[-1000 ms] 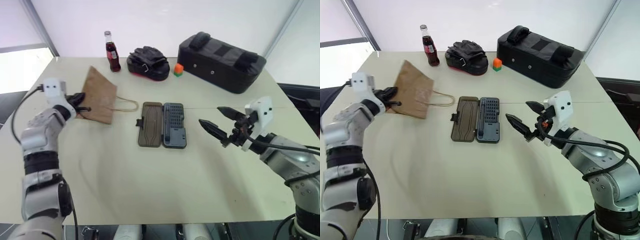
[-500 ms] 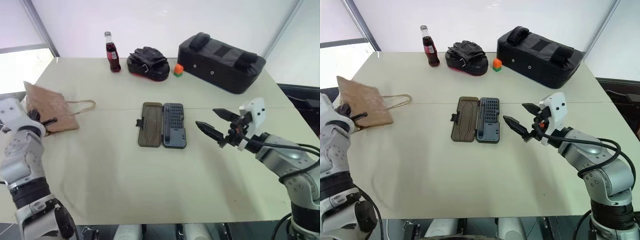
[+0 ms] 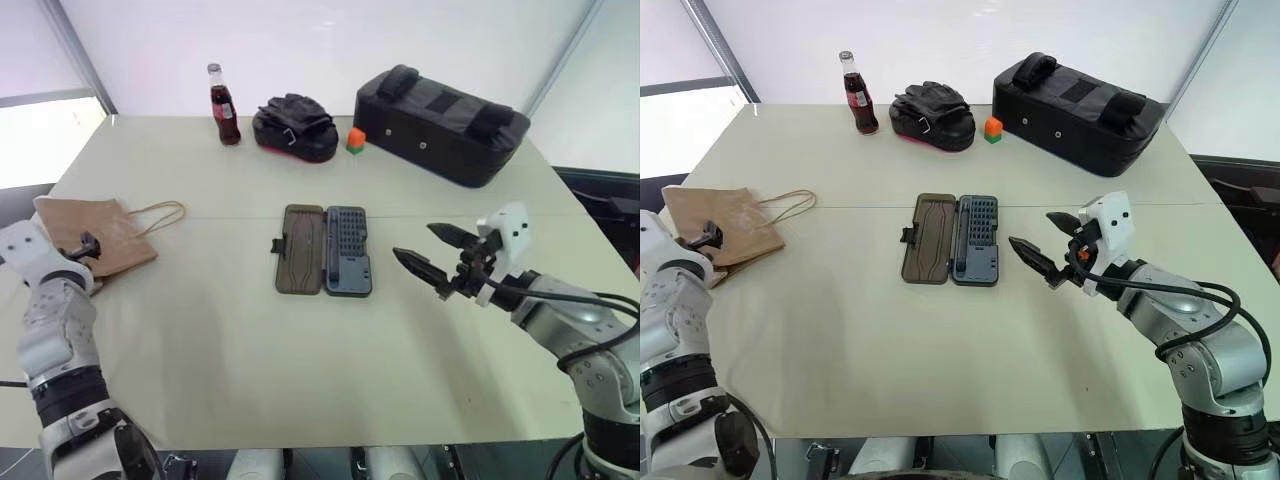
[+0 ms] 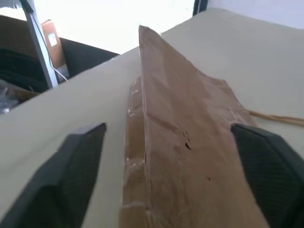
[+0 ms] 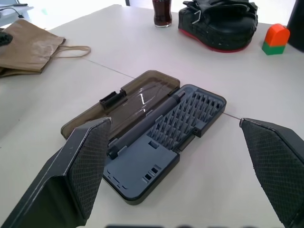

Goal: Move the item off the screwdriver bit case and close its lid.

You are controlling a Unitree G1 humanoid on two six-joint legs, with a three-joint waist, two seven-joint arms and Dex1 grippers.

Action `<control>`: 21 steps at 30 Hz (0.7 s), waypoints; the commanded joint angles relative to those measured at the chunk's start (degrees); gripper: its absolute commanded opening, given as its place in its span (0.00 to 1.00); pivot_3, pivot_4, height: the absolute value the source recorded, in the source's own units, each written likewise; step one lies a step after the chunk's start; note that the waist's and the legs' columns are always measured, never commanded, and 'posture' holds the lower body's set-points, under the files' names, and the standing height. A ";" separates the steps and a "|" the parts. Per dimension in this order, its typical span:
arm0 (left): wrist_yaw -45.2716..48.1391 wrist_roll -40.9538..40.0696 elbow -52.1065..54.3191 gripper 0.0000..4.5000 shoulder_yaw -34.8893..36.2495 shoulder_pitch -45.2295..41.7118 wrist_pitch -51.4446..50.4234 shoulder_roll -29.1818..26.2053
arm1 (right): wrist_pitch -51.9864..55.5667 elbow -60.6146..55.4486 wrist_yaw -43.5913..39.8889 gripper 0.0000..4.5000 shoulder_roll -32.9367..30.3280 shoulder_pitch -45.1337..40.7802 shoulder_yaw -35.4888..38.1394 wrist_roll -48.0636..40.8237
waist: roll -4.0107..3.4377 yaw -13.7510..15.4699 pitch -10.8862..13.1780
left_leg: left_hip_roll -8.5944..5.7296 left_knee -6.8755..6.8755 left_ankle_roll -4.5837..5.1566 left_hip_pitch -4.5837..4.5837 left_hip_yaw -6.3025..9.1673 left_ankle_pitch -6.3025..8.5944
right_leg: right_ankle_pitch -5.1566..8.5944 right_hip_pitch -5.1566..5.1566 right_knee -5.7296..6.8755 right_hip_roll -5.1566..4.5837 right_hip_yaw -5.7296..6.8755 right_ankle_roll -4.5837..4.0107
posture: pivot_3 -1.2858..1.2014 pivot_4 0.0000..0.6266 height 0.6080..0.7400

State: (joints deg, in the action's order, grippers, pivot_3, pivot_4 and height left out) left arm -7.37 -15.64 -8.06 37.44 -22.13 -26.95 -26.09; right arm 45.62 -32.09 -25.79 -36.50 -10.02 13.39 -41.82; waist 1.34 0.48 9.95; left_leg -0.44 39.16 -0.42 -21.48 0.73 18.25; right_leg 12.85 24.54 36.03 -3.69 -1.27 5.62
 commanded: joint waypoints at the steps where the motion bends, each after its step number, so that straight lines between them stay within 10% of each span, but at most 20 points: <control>1: -1.52 -0.49 5.51 0.99 2.56 -0.74 1.58 -2.44 | -1.18 -0.99 -0.59 1.00 -0.18 -0.41 0.93 -0.21 | 0.00 0.02 0.00 | 0.00 0.00 0.00 0.00 0.00 0.00 | 0.00 0.00 0.00 -0.01 0.00 0.00 | 0.52 0.24 1.00; 11: 24.58 -19.44 12.14 0.99 -2.93 -6.96 -6.17 -11.53 | 0.42 2.58 -1.88 1.00 -1.03 -5.38 4.30 -4.24 | 0.01 0.34 0.00 | -0.03 0.01 -0.02 -0.01 0.00 -0.01 | 0.01 -0.04 -0.03 0.00 0.03 -0.04 | 0.52 0.24 1.00; 21: 45.98 -20.74 12.14 0.99 -30.51 -12.76 -22.03 -17.08 | 0.08 3.58 -5.10 1.00 -6.61 -7.94 2.82 -1.37 | -0.03 -1.24 0.03 | -0.05 -0.03 0.01 0.00 -0.06 0.00 | 0.01 -0.07 -0.11 0.13 0.00 -0.03 | 0.52 0.24 1.00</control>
State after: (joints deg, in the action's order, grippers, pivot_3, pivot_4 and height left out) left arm 38.38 -37.69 2.50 9.22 -33.36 -47.11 -42.43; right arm 46.32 -27.00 -30.78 -42.44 -17.38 15.14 -43.33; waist 1.31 -0.76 9.98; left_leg -0.47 39.13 -0.41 -21.47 0.68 18.25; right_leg 12.87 24.47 35.93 -3.55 -1.28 5.59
